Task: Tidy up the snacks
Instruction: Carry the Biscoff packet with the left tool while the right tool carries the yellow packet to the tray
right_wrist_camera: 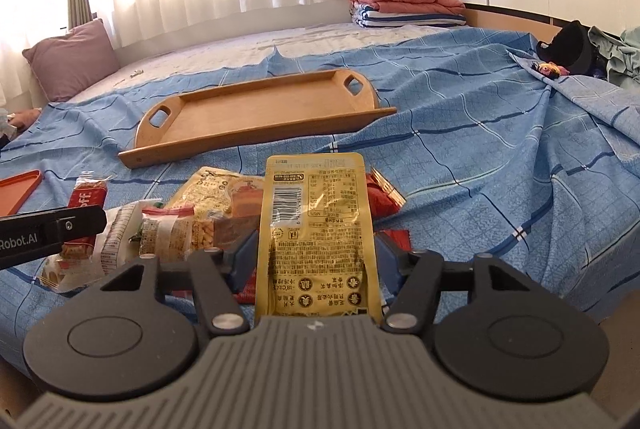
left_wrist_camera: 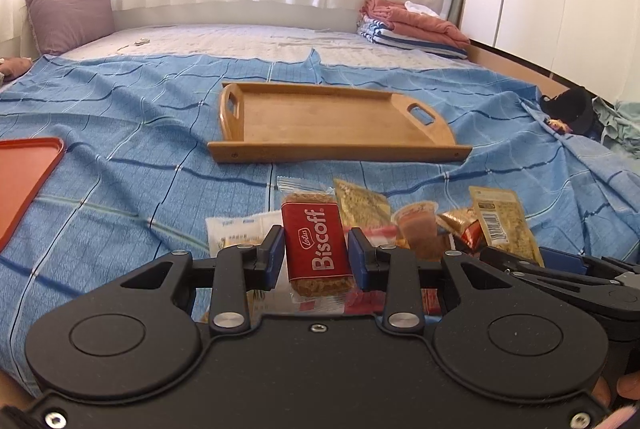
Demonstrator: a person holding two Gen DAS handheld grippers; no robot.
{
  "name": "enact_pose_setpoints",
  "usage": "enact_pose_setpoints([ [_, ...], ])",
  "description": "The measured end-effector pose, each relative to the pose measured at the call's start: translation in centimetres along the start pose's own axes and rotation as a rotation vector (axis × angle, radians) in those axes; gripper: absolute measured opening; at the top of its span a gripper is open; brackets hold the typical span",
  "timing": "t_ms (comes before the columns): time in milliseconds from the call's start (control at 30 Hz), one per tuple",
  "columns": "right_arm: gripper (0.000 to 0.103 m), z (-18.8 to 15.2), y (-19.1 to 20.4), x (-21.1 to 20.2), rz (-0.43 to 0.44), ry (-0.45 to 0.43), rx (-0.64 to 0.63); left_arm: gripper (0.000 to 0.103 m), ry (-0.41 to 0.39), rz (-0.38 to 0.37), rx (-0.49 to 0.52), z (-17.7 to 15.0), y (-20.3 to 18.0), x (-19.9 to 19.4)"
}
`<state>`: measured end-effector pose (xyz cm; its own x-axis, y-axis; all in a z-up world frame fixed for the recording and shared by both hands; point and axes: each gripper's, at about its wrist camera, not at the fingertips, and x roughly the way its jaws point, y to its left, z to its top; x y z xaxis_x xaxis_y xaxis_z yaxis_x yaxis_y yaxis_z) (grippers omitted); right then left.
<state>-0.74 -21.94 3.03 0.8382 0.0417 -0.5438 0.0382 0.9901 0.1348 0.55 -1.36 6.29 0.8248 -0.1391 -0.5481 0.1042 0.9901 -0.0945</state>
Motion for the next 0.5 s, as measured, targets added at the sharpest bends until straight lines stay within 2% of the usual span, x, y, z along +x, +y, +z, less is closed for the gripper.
enact_pose_setpoints([
  [167,0.064,2.8,-0.8,0.6,0.045,-0.018,0.008,0.032,-0.002,-0.032,0.016,3.3,0.4,1.0],
  [300,0.064,5.8,-2.0,1.8,0.097,-0.01,0.044,0.032,0.027,-0.095,-0.042,6.7,1.5,2.6],
  [500,0.064,11.0,-2.6,5.7,0.137,0.032,0.02,0.032,0.054,-0.11,-0.06,11.8,2.2,6.2],
])
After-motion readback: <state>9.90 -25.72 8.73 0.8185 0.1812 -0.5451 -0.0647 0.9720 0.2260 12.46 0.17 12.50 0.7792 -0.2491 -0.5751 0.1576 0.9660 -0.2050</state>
